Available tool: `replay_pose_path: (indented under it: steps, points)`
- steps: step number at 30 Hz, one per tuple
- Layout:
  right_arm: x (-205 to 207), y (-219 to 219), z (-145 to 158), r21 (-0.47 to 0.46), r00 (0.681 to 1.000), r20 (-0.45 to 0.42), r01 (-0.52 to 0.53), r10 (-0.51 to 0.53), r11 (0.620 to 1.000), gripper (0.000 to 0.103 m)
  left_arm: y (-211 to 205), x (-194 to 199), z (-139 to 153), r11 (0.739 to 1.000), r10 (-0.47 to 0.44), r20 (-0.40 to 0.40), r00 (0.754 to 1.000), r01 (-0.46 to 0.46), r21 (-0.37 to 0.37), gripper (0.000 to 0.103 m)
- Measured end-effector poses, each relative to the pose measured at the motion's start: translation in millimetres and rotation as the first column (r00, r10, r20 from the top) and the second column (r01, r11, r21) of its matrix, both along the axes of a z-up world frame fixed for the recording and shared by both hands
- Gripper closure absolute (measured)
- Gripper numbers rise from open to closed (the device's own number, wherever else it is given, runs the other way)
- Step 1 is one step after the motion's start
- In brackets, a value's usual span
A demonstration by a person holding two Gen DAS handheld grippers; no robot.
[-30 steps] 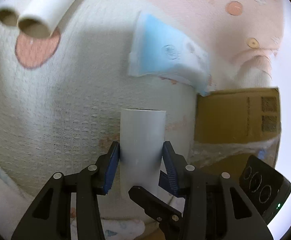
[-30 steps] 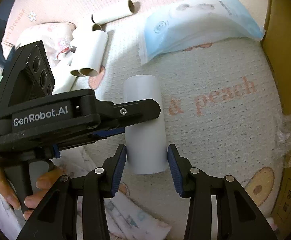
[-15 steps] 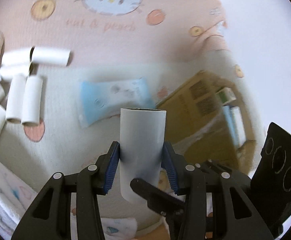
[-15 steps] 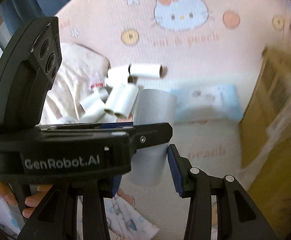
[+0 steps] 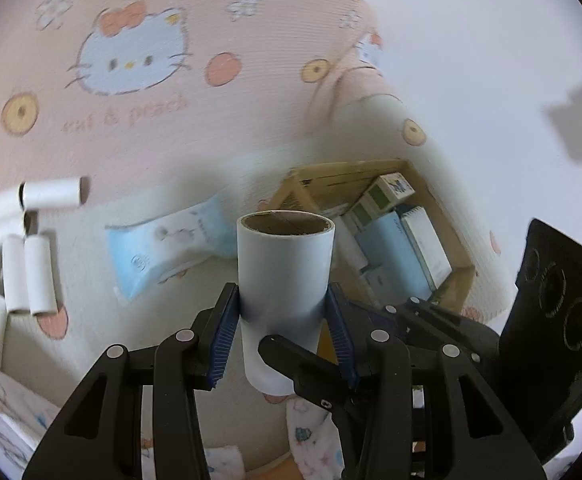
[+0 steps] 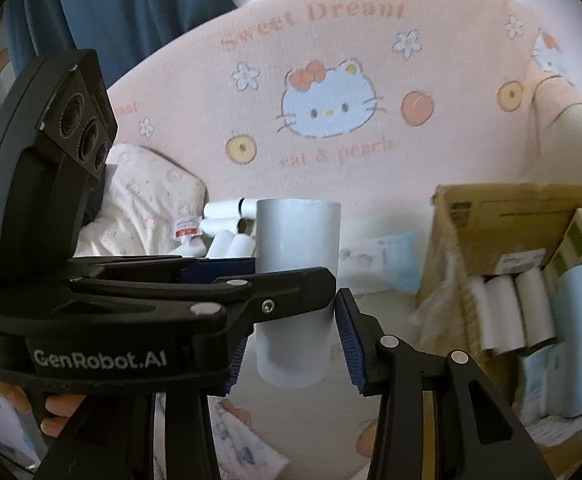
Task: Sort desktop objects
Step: 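Carry the tube with both tools into the cardboard box beside the white rolls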
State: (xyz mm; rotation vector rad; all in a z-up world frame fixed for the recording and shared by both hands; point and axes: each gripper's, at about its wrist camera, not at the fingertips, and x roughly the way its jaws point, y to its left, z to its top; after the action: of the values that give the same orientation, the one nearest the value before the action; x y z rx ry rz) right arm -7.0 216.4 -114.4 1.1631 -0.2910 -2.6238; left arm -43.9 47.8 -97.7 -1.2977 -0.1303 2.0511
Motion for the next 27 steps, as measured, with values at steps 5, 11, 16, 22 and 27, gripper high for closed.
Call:
replay_pose_path:
  steps: [5,11,16,22,27]
  points:
    - [-2,20,6,-0.028,1.000,-0.001,0.024,-0.024,0.999,0.064,24,-1,12,0.999,-0.044,-0.039,0.998,0.044,-0.014,0.056]
    - [2,52,20,-0.046,0.998,-0.026,0.060,-0.061,0.997,0.064,55,-7,24,0.996,-0.091,-0.059,0.994,0.089,-0.027,0.056]
    - [0,80,23,-0.075,0.995,-0.014,0.098,-0.099,0.992,0.064,87,-19,22,0.991,-0.125,-0.028,0.992,0.123,-0.053,0.055]
    - [-10,122,18,-0.146,0.987,0.048,0.156,-0.150,0.977,0.064,121,-37,14,0.989,-0.134,0.031,0.990,0.136,-0.055,0.055]
    - [-13,151,17,-0.184,0.978,0.066,0.208,-0.199,0.961,0.064,151,-42,17,0.984,-0.164,0.023,0.986,0.165,-0.073,0.055]
